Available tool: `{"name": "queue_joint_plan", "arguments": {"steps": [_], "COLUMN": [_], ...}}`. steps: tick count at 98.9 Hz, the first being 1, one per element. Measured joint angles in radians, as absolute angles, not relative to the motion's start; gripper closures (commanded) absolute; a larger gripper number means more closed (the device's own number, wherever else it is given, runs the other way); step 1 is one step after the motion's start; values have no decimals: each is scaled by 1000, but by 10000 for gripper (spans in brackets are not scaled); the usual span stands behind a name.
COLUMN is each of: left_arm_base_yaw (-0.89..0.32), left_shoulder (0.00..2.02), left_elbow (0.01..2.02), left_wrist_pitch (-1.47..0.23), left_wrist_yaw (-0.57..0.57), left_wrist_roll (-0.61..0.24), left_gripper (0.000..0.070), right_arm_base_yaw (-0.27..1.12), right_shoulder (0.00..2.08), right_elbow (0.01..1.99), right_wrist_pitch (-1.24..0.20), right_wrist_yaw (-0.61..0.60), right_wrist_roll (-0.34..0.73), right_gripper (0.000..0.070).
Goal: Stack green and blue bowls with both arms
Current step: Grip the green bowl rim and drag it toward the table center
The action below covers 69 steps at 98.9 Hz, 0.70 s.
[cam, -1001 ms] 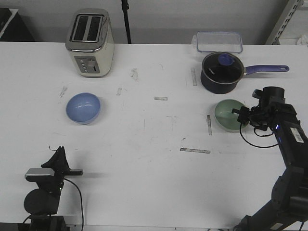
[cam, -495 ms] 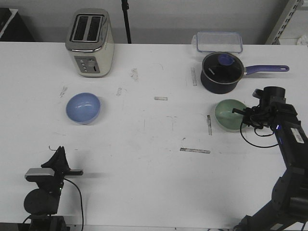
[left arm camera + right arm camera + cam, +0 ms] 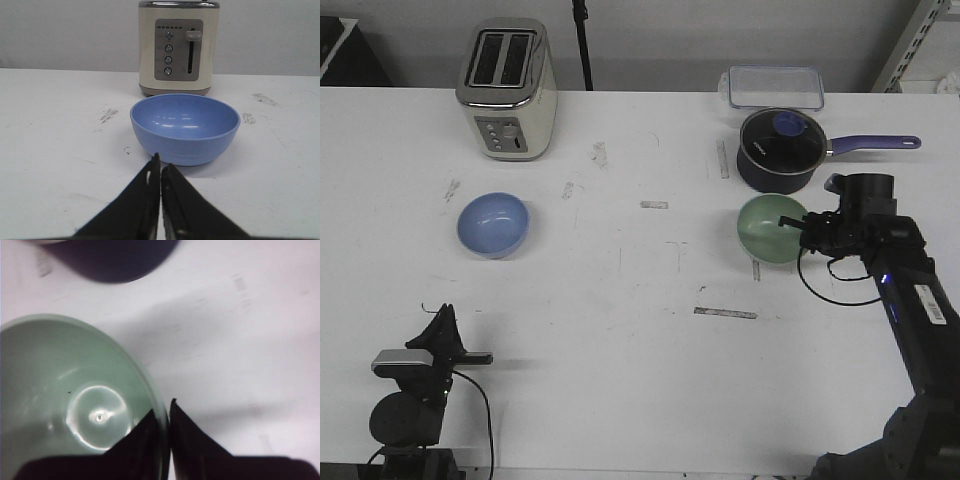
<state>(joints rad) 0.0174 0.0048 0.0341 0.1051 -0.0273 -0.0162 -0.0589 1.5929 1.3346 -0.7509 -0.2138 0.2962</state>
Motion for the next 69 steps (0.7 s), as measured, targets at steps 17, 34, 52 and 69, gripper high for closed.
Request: {"name": "queue_joint_plan", "arguments": {"steps": [17,34,52,69], "left_arm_base_yaw": [18,18,18,18], "left_shoulder": [5,5,5,5], "left_elbow": [34,34,34,34], "left_wrist_pitch": [105,105,105,105], "left_wrist_yaw": [-27,-27,-27,-27], "left_wrist_roll": [-16,-16,-16,-16], "left_gripper": [699,699,699,699], "right_arm_base_yaw": [72,231,371,450], "right_shoulder": [1593,1593,1607,1656], "right_elbow": [1335,1335,1335,1335], "right_wrist_pitch": [-750,-732,-692,-627], "right_wrist_yaw": [-208,-162,-107,-108], "right_wrist_roll": [368,445,529,604], "right_gripper": [694,694,694,694]}}
